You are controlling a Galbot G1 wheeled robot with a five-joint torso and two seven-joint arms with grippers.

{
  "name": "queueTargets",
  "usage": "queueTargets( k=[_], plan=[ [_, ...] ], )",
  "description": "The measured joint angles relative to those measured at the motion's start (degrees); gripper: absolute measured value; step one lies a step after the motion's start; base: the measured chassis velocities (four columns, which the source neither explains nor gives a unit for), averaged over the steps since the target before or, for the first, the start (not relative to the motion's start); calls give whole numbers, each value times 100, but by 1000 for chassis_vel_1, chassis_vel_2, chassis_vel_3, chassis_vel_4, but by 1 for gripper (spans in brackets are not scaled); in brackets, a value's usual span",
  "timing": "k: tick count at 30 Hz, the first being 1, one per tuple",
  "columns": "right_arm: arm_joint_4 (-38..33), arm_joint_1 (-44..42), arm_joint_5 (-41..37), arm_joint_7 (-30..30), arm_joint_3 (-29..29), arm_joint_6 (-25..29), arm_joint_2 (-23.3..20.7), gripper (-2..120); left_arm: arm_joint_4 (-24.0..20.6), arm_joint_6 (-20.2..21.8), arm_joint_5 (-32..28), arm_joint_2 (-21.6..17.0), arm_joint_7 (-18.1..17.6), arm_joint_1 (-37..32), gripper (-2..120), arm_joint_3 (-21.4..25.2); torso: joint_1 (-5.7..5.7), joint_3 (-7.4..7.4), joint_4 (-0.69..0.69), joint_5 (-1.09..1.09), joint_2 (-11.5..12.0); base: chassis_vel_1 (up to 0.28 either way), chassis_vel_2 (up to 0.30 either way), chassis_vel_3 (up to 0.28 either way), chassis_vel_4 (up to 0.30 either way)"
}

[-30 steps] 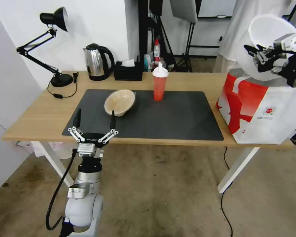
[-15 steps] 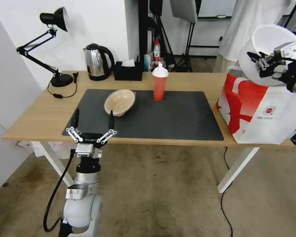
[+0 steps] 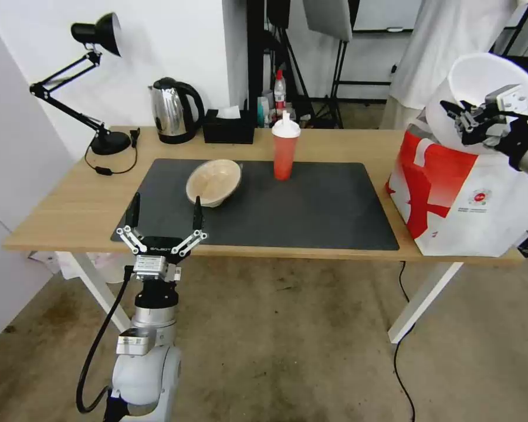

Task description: Pick up the trash from the table and place it into the takeout bag.

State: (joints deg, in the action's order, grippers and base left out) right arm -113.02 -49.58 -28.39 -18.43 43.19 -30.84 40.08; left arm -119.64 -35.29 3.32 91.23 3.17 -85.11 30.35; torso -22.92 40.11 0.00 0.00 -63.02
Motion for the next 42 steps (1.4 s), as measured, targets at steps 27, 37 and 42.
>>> queueTargets(
  k=[27, 37, 42],
  plan=[
    [339, -21, 214, -12, -24, 72, 95, 0, 5, -3, -12, -1, -2, -7, 100, 51, 0, 0, 0, 0, 0, 0, 0, 0, 0],
    [331, -82, 225, 105, -19, 65, 95, 9, -24, -3, -18, -1, -2, -5, 100, 78, 0, 0, 0, 0, 0, 0, 0, 0, 0],
    [319, -82, 206, 154, -18, 65, 93, 29, -41, -3, -19, -1, -2, -21, 100, 79, 0, 0, 0, 0, 0, 0, 0, 0, 0]
  ],
)
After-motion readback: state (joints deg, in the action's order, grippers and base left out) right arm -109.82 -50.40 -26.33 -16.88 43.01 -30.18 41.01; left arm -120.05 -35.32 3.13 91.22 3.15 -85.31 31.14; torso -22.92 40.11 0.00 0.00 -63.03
